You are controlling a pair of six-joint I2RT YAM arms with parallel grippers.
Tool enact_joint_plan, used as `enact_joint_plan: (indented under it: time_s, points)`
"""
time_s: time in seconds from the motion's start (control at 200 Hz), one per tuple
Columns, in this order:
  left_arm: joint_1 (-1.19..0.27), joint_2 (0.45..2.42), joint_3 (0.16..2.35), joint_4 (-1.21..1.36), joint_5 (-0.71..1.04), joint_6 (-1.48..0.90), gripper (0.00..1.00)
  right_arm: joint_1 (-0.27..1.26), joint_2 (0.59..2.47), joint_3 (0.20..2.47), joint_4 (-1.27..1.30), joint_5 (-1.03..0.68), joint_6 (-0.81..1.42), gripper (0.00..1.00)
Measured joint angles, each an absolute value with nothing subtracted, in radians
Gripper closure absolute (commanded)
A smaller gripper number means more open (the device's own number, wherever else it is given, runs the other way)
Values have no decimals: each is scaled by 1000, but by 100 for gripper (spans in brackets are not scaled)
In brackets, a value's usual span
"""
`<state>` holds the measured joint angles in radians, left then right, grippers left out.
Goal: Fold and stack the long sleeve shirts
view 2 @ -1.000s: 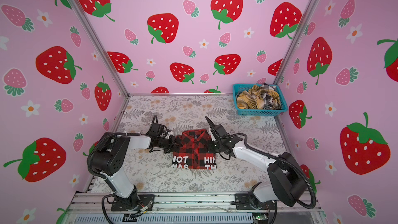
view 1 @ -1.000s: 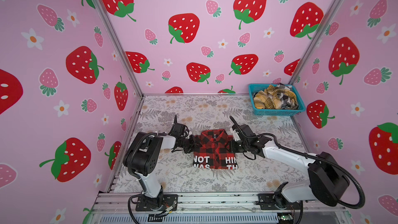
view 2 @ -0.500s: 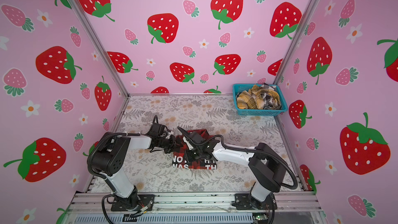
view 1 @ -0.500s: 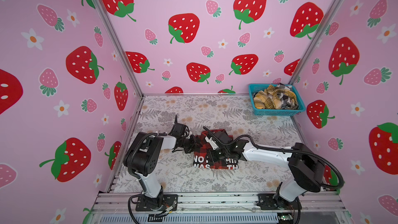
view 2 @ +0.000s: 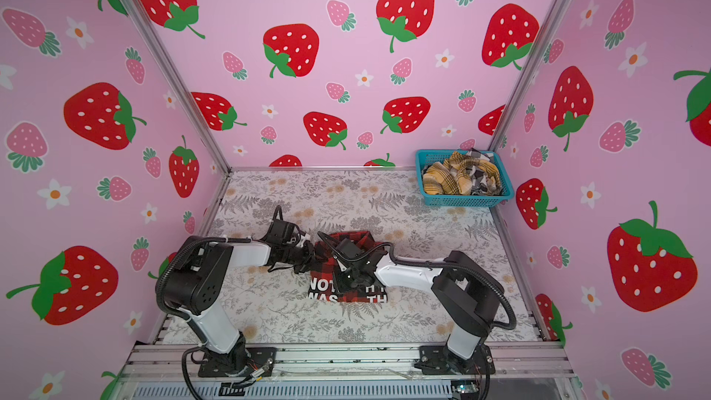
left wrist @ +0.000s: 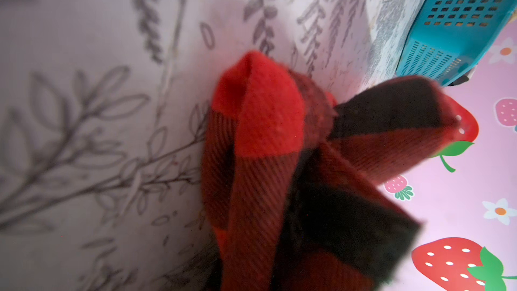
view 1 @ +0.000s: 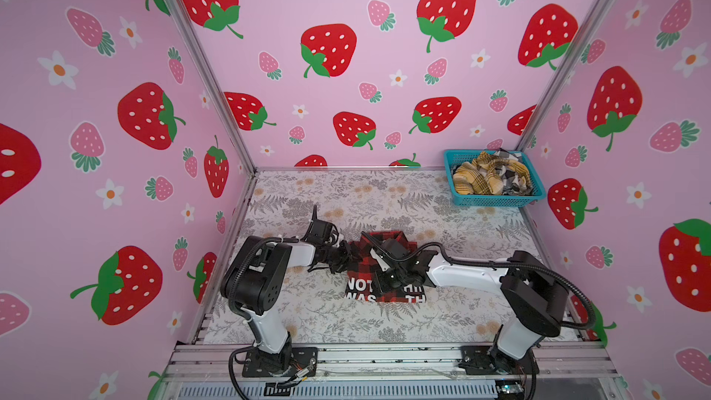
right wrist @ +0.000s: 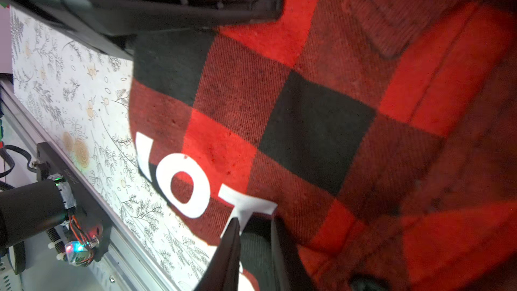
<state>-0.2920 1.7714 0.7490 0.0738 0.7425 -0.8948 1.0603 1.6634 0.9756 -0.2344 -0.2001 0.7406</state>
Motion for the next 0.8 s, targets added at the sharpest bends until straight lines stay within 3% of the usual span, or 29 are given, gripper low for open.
enact_joint_plan:
  time_s: [0.295, 0.445, 0.8]
  points:
    - [-295, 1758, 754, 41, 726, -882, 78, 833, 1424, 905, -256, -164, 702, 71]
    - [-295, 1758, 754, 39, 725, -881, 79, 756, 1423, 854, -257, -166, 683, 71]
    - [-295, 1757, 757, 23, 721, -871, 80, 746, 1517, 781, -199, -201, 676, 74]
